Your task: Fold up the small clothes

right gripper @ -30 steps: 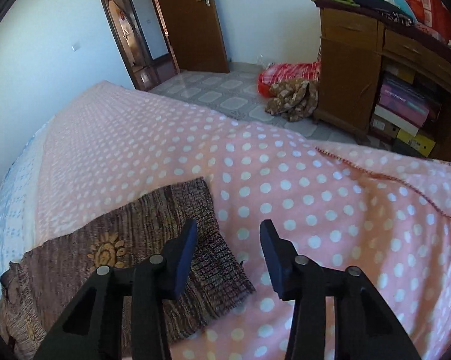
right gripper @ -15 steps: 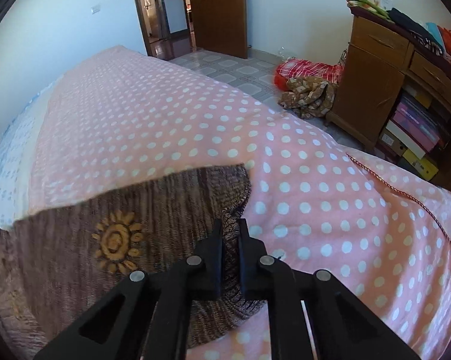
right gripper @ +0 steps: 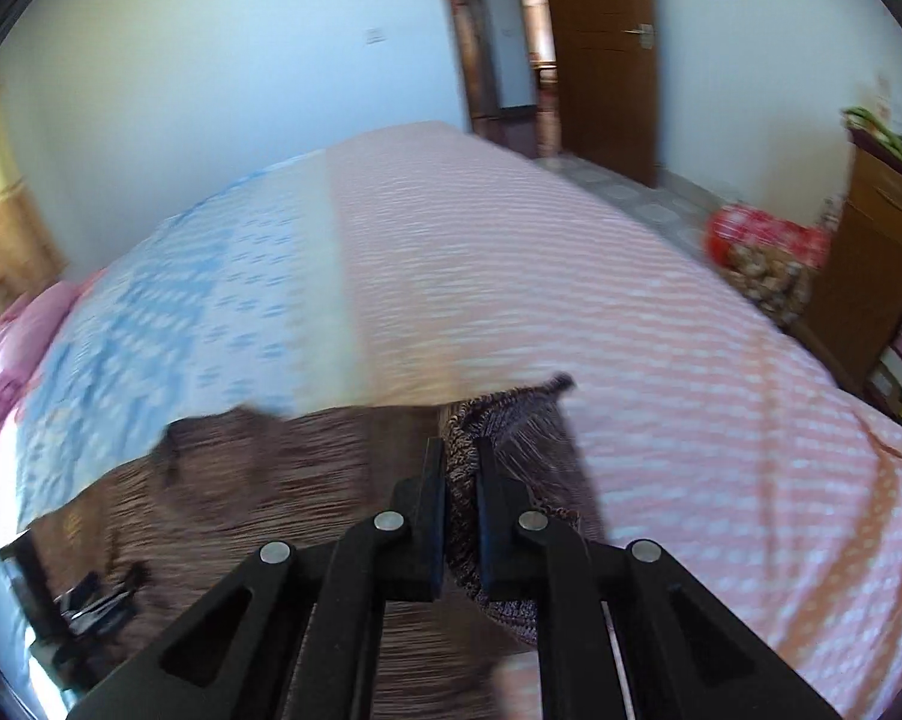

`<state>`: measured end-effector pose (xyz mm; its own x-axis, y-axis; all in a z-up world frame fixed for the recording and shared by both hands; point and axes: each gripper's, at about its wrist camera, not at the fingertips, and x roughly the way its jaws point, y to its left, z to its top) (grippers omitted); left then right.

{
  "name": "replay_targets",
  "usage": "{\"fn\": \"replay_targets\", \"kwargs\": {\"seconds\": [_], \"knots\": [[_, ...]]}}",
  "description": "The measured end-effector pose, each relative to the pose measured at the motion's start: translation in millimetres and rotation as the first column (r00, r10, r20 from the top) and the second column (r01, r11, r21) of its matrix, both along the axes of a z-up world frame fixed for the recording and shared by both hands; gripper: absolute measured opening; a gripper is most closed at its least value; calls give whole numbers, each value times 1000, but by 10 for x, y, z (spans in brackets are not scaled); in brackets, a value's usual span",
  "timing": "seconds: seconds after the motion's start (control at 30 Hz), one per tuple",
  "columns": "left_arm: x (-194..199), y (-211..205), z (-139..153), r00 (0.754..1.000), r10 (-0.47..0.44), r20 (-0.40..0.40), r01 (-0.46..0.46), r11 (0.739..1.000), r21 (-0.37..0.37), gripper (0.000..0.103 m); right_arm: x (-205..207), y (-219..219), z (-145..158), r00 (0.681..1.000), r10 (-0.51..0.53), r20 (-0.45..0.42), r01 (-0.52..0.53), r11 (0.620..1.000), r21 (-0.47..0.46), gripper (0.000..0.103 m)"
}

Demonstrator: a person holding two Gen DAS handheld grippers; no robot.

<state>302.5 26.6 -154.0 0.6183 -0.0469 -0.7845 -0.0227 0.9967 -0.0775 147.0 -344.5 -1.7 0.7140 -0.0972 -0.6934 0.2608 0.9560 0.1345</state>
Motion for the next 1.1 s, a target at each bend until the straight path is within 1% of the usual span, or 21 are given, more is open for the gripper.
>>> {"fn": "replay_targets", "kwargs": {"seconds": [0.13, 0.23, 0.3, 0.4, 0.57, 0.7, 0.83, 0.93, 1.03, 1.1], "knots": [[-4, 10, 1, 1000, 1, 4, -1, 1000, -15, 103, 233, 744, -167, 991, 133, -6, -132, 987, 86, 7], [-2, 19, 1, 1000, 2, 7, -2, 1000, -25, 103, 385, 1202, -415, 981, 193, -20, -189, 974, 127, 7], [1, 28, 2, 1000, 2, 9, -2, 999, -32, 103, 451, 1450, -622, 974, 225, -38, -215, 961, 174, 7], [-1, 45, 3, 1000, 4, 12, -3, 999, -45, 103, 484, 1671, -839, 966, 255, -48, -238, 946, 221, 7], [0, 71, 7, 1000, 8, 19, -7, 998, -64, 103, 515, 1735, -1023, 955, 292, -50, -266, 920, 288, 7], [-5, 104, 11, 1000, 15, 25, -13, 996, -85, 103, 542, 1761, -1022, 948, 315, -39, -284, 897, 338, 7], [-3, 126, 13, 999, 18, 30, -15, 995, -97, 103, 610, 1898, -1006, 939, 343, -17, -315, 881, 352, 7], [-5, 141, 14, 999, 22, 34, -19, 994, -105, 103, 700, 1988, -1029, 925, 381, 6, -353, 850, 390, 8], [-6, 159, 13, 999, 26, 38, -22, 993, -115, 103, 766, 2031, -1081, 905, 424, 0, -381, 812, 443, 11], [-6, 163, 12, 999, 27, 39, -22, 993, -119, 103, 755, 1986, -1054, 901, 435, -5, -381, 796, 471, 13]]}}
